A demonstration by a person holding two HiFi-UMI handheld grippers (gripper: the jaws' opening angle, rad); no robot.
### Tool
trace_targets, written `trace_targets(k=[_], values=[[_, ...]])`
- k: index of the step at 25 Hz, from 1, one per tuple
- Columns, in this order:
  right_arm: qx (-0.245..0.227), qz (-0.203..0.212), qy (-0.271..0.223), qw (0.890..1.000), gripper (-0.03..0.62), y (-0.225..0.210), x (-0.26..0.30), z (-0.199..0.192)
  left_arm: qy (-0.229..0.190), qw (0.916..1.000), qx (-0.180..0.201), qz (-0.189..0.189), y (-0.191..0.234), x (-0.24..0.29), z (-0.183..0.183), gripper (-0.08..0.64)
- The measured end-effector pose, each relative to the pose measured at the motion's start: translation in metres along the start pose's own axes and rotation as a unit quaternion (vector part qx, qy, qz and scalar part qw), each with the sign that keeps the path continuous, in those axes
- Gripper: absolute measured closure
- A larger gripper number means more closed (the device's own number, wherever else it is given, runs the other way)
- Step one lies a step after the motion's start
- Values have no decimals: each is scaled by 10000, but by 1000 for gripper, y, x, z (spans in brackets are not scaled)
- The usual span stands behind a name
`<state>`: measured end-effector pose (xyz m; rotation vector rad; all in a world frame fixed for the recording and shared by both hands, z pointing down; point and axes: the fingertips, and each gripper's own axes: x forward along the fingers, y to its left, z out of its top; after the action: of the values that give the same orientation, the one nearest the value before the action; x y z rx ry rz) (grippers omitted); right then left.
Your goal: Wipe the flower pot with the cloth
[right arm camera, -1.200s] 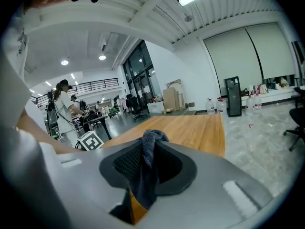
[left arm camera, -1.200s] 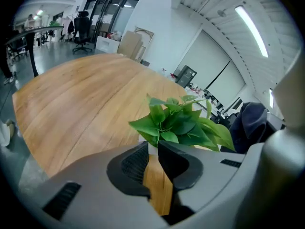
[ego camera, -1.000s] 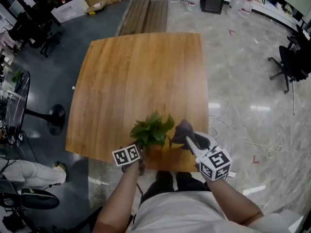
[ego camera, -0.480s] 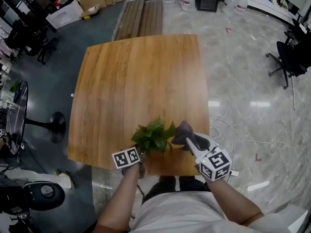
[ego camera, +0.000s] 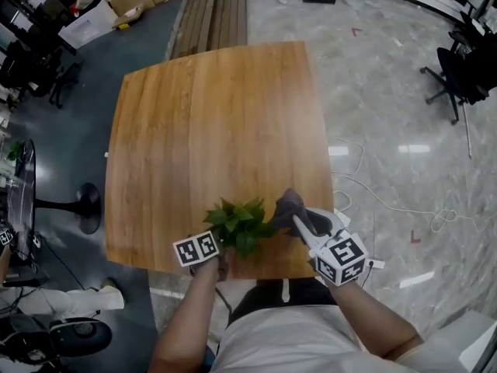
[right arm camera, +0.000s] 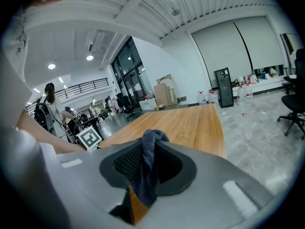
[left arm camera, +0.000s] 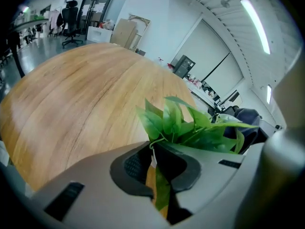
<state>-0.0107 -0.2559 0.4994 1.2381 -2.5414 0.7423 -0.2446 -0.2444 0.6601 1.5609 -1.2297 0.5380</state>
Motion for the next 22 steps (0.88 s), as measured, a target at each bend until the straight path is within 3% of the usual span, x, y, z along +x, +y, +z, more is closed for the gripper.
trace_targets(k=[9, 13, 16, 19, 22], values=[[281, 150, 188, 9993, 522, -11, 60, -50, -31, 9957, -726, -569, 33, 11, -15, 543], [433, 527, 425, 9968, 523, 5, 107, -88, -48, 9927, -867, -836, 32, 24, -23, 543], [476, 1076, 531, 9916, 523, 44, 139, -104, -109, 9923, -826, -917, 28, 31, -24, 543], [593, 1534, 362, 9857, 523, 82, 143, -93, -118, 9939, -633, -897, 27, 38, -27, 541], [766, 1748, 275, 9812, 523, 99, 134, -86, -81, 9961, -284, -834, 26, 36, -29, 541]])
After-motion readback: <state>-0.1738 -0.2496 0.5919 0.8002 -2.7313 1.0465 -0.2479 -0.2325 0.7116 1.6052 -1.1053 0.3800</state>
